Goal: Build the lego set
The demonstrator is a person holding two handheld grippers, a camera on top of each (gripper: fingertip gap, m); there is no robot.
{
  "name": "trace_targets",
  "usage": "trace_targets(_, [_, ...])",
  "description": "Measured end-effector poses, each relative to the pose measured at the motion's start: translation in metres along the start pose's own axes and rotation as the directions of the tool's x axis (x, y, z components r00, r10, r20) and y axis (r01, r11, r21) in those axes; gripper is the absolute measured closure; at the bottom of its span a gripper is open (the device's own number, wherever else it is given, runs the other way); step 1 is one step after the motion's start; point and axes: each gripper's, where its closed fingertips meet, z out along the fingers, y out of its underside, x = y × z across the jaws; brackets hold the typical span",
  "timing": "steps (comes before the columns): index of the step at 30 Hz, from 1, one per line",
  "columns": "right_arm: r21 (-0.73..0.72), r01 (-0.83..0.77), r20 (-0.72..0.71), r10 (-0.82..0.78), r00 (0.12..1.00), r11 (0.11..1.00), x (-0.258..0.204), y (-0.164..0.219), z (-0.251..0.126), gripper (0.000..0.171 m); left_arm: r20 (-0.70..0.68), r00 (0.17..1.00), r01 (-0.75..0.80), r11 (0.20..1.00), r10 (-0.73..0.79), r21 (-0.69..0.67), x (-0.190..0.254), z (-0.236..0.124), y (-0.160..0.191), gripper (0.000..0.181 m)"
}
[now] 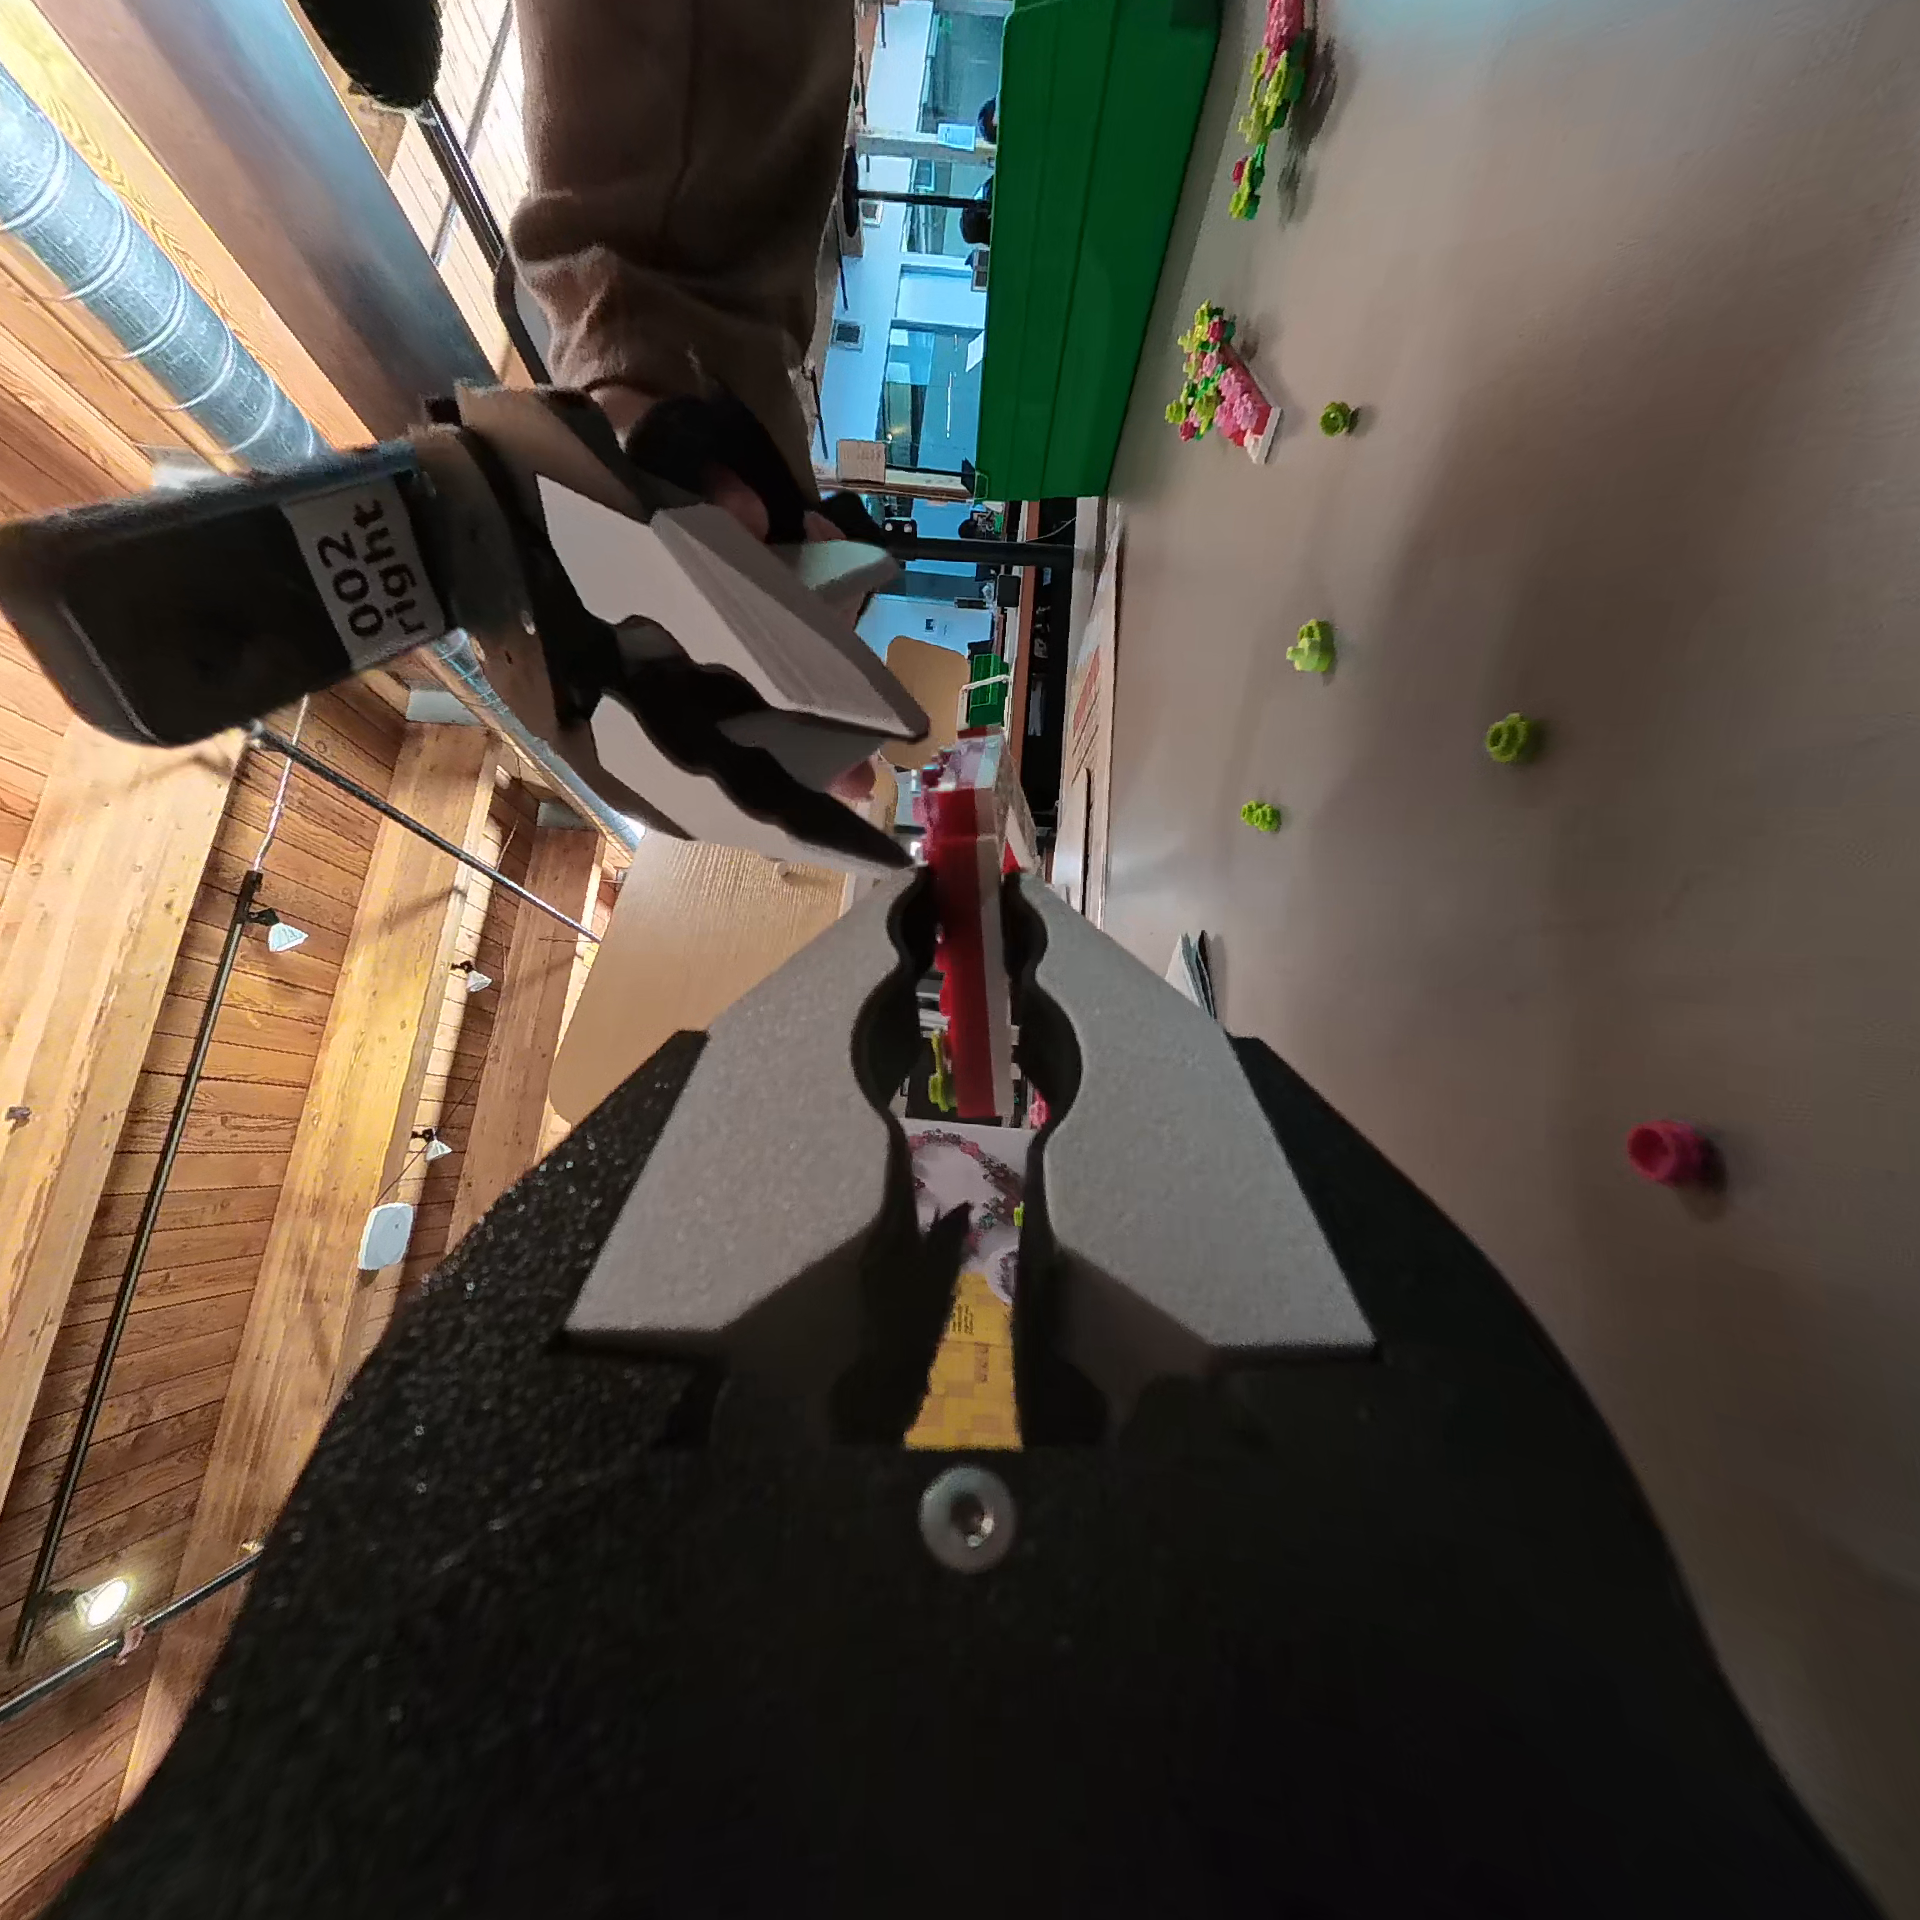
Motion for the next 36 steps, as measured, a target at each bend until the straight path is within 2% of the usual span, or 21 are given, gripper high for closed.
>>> trace_targets(3, [0.019,0.040,-0.101,-0.038,0.994,0.999,0.002,-0.005,-0.001,0.135,-0.012,1.000,0.012,1.000,-0.013,-0.023,0.002,0.002,0.005,0.172])
trace_targets(5, [-0.028,0.151,-0.242,-0.153,0.958,0.988,0.006,-0.002,0.001,0.133,-0.018,1.000,0.025,0.999,-0.026,-0.049,0.002,0.003,0.010,0.172])
trace_targets(8, [-0.167,0.334,-0.464,-0.373,0.804,0.927,0.014,0.001,0.005,0.130,-0.017,0.999,0.049,0.996,-0.050,-0.071,0.002,0.004,0.015,0.172])
trace_targets(11, [-0.334,0.426,-0.564,-0.540,0.625,0.841,0.018,0.006,0.010,0.130,-0.010,0.997,0.076,0.994,-0.077,-0.077,0.000,0.004,0.017,0.172])
trace_targets(13, [-0.411,0.445,-0.581,-0.604,0.545,0.796,0.020,0.008,0.012,0.133,-0.011,0.997,0.078,0.994,-0.079,-0.080,0.000,0.004,0.017,0.171])
trace_targets(15, [-0.444,0.443,-0.599,-0.626,0.500,0.779,0.023,0.010,0.012,0.139,-0.009,0.997,0.082,0.993,-0.083,-0.081,0.000,0.004,0.018,0.172])
trace_targets(20, [-0.438,0.437,-0.633,-0.615,0.471,0.786,0.027,0.011,0.010,0.155,-0.005,0.996,0.088,0.993,-0.088,-0.081,-0.001,0.004,0.018,0.172])
trace_targets(29, [-0.481,0.463,-0.638,-0.660,0.398,0.744,0.025,0.007,0.007,0.157,0.011,0.995,0.096,0.994,-0.095,-0.060,-0.005,0.002,0.014,0.172])
trace_targets(36, [-0.562,0.465,-0.587,-0.726,0.359,0.684,0.027,0.009,0.008,0.158,-0.006,0.996,0.093,0.994,-0.094,-0.062,-0.003,0.002,0.014,0.172])
